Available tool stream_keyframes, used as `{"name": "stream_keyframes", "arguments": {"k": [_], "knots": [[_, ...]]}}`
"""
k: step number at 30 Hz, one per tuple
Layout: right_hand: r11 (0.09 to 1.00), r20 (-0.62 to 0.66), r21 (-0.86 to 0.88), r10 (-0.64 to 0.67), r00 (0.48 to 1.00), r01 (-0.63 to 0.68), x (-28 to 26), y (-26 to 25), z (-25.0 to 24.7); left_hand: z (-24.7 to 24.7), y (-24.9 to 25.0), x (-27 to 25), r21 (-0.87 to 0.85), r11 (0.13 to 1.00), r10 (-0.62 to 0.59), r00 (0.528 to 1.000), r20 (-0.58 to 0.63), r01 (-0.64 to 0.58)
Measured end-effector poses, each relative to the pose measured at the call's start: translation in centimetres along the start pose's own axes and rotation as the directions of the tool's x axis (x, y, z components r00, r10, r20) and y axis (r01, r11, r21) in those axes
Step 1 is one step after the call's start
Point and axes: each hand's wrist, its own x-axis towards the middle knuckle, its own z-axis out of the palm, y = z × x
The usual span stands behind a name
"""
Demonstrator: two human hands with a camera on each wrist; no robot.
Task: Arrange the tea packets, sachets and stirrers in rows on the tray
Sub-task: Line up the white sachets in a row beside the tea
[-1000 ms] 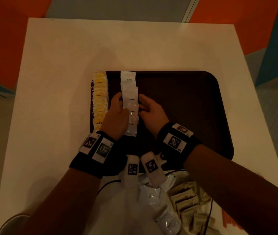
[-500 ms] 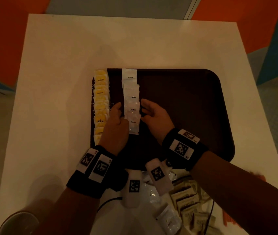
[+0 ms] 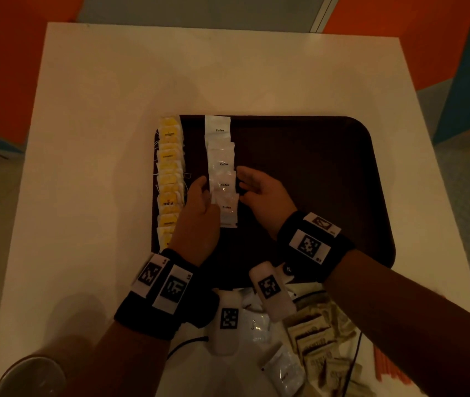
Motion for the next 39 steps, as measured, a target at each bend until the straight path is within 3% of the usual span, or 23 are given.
{"name": "stream_keyframes", "arguments": {"k": [8, 13, 16, 18, 20, 23, 27, 32, 39], "knots": [[1.0, -0.012, 0.009, -0.014, 1.0, 0.014, -0.2, 0.4, 0.2, -0.6, -0.4, -0.2, 0.003, 1.0, -0.028, 0.999, 0.017, 0.028], [0.999, -0.093, 0.037, -0.01, 0.996, 0.013, -1.8, 0.8, -1.3, -1.9, 0.7, -3.1, 0.043, 0.991, 0.122, 0.992, 0.037, -0.123], [0.992, -0.041, 0.124, 0.016, 0.999, -0.011, -5.8, 1.3, -3.1, -3.2, -0.1, -7.2, 0.109, 0.976, 0.175, 0.975, 0.139, -0.191], [0.998, 0.038, 0.04, 0.052, 0.998, -0.053, -9.2, 2.0, -3.9, -3.8, -2.0, -9.8, 0.228, 0.952, 0.154, 0.963, 0.222, -0.205], [0.982, 0.07, -0.171, 0.09, 0.993, -0.077, -11.8, 3.7, -4.3, -4.0, -4.3, -12.2, 0.355, 0.914, 0.099, 0.955, 0.278, -0.198], [0.89, 0.016, -0.449, 0.092, 0.996, -0.075, -14.0, 6.9, -4.0, -3.4, -7.3, -14.8, 0.442, 0.883, 0.031, 0.959, 0.281, -0.158], [0.908, -0.073, -0.413, 0.05, 0.996, -0.075, -13.9, 9.2, -2.9, -1.7, -9.4, -15.3, 0.501, 0.846, 0.073, 0.97, 0.232, -0.184], [0.895, -0.042, -0.447, -0.026, 0.999, 0.004, -12.6, 8.1, -2.4, -0.1, -10.1, -14.6, 0.54, 0.82, 0.115, 0.978, 0.172, -0.191], [0.665, 0.025, -0.747, -0.013, 1.0, 0.028, -12.8, 6.4, -3.5, 1.4, -9.3, -14.6, 0.652, 0.737, 0.086, 0.981, 0.172, -0.179]]}}
